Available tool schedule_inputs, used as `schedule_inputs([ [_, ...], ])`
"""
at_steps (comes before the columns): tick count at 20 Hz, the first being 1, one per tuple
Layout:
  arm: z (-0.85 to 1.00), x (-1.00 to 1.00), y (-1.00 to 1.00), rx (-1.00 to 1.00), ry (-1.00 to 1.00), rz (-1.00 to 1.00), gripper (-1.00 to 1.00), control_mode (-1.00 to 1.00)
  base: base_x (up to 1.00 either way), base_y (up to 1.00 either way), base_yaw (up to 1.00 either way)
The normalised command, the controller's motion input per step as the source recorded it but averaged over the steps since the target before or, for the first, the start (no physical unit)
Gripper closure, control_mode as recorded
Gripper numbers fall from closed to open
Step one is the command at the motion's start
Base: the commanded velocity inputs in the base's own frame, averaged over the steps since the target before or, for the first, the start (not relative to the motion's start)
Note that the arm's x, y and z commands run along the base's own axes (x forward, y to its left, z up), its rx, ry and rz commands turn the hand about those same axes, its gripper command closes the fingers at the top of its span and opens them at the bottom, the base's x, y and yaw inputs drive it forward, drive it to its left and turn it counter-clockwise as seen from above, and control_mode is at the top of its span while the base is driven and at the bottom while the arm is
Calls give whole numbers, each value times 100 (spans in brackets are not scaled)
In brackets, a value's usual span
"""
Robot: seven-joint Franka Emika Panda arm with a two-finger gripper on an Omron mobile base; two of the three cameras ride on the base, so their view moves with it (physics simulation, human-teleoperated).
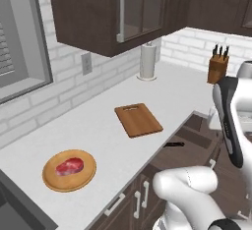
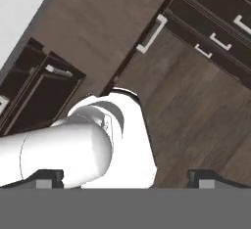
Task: Pick up the knife from the drawer and place it on the cutting board. Then place the meat from the plate to the cutting board.
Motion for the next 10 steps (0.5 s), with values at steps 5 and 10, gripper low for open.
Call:
schedule_inputs([
  [5,-84,33,-59,2,9,-26,-100,-100,0,0,0],
  [10,-50,13,-16,0,1,-25,-100,-100,0,0,0],
])
